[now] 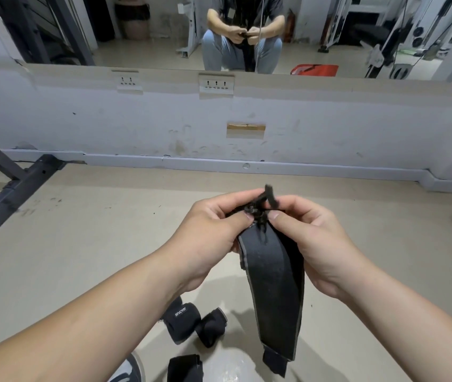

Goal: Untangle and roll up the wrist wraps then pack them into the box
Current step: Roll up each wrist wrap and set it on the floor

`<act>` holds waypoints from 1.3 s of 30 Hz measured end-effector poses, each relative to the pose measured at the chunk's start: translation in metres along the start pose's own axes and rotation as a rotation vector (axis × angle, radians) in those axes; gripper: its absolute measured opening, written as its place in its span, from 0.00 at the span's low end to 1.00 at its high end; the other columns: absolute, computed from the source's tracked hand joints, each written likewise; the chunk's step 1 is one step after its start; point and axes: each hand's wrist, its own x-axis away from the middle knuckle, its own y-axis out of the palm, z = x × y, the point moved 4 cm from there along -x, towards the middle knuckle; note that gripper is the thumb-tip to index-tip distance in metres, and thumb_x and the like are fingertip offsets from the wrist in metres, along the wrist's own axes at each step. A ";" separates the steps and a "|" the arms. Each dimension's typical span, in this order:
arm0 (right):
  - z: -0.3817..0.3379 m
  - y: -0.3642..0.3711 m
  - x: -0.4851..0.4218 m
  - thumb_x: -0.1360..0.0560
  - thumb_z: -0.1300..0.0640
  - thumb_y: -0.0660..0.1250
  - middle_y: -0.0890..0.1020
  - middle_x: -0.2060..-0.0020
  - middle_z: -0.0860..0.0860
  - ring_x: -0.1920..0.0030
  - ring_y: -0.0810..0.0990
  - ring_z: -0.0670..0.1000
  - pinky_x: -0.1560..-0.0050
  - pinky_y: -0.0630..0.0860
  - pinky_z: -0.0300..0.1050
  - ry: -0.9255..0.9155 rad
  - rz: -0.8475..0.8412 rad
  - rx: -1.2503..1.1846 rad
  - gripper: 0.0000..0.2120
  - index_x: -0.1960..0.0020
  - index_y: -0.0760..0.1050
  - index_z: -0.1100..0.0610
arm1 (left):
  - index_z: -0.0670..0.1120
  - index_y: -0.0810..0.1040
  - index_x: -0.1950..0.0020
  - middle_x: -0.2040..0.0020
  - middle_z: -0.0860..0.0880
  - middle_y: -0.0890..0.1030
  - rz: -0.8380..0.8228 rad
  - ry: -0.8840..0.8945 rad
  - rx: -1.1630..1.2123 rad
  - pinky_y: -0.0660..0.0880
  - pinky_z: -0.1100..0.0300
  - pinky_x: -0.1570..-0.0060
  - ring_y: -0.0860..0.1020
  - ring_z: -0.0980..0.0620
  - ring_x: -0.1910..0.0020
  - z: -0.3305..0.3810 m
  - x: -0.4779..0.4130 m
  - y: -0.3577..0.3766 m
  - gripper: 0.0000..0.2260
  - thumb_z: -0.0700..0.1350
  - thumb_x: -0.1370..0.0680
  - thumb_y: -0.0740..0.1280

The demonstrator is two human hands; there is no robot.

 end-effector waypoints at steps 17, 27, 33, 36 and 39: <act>-0.001 -0.007 -0.001 0.21 0.68 0.70 0.89 0.52 0.57 0.54 0.88 0.52 0.55 0.84 0.43 0.048 0.102 -0.134 0.09 0.43 0.84 0.62 | 0.56 0.84 0.46 0.54 0.54 0.87 0.093 0.203 -0.280 0.83 0.51 0.57 0.84 0.46 0.55 0.004 0.005 0.007 0.11 0.39 0.19 0.72; 0.004 0.005 0.004 0.19 0.63 0.68 0.87 0.47 0.63 0.51 0.87 0.59 0.51 0.85 0.50 0.116 -0.168 0.007 0.13 0.35 0.80 0.57 | 0.57 0.83 0.49 0.59 0.54 0.87 0.158 0.279 -0.405 0.78 0.62 0.66 0.81 0.55 0.68 0.010 0.006 0.001 0.12 0.38 0.20 0.72; 0.004 0.008 0.003 0.18 0.66 0.65 0.87 0.50 0.61 0.53 0.86 0.58 0.48 0.83 0.53 0.113 -0.164 -0.021 0.14 0.38 0.82 0.54 | 0.55 0.84 0.51 0.54 0.35 0.85 0.159 0.288 -0.316 0.81 0.38 0.56 0.80 0.36 0.63 0.006 0.001 0.001 0.14 0.35 0.22 0.71; 0.001 0.008 0.003 0.18 0.59 0.66 0.87 0.44 0.59 0.46 0.87 0.56 0.43 0.82 0.50 0.106 -0.169 -0.068 0.12 0.38 0.83 0.57 | 0.49 0.84 0.56 0.59 0.41 0.86 0.144 0.254 -0.239 0.76 0.54 0.60 0.78 0.49 0.63 0.006 0.003 0.003 0.16 0.28 0.23 0.68; 0.005 0.007 0.003 0.19 0.55 0.68 0.87 0.43 0.59 0.45 0.87 0.58 0.44 0.84 0.51 0.086 -0.122 -0.058 0.13 0.37 0.83 0.59 | 0.48 0.84 0.60 0.59 0.46 0.88 0.140 0.211 -0.169 0.76 0.57 0.59 0.81 0.50 0.62 0.005 0.006 0.006 0.19 0.25 0.25 0.65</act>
